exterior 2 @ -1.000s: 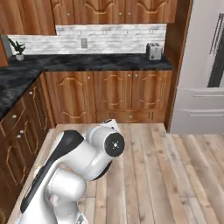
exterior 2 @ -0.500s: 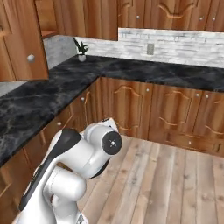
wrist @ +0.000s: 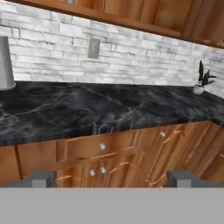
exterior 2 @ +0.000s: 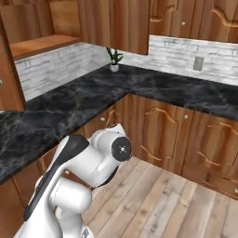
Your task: Open the cabinet directly in front. Then move the liquor and the mug to the dining counter with the candle on it.
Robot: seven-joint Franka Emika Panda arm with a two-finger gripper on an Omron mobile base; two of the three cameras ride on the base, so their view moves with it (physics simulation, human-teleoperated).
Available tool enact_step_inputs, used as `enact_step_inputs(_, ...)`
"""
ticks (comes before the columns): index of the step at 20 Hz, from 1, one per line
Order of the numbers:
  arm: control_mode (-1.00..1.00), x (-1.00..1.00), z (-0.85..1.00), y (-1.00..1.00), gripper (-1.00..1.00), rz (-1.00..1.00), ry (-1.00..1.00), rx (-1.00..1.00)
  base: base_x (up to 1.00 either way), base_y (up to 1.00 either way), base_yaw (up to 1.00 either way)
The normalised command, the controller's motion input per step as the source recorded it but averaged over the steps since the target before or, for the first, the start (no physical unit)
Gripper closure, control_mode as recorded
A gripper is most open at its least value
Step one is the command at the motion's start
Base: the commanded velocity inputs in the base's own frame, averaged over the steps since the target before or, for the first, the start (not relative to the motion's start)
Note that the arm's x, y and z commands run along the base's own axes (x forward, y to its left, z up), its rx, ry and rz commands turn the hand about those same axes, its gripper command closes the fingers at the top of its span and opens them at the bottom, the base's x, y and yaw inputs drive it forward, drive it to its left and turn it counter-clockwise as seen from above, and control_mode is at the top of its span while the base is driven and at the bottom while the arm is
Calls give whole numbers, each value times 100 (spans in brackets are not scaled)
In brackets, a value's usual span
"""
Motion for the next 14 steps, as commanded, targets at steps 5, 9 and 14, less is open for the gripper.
enact_step_inputs(5, 100, 0, 0, 0, -100, 0, 0, 0, -1, 0, 53)
enact_step_inputs(9, 100, 0, 0, 0, -100, 0, 0, 0, 0, 0, 55)
enact_step_inputs(14, 100, 0, 0, 0, -100, 0, 0, 0, 8, -41, 40)
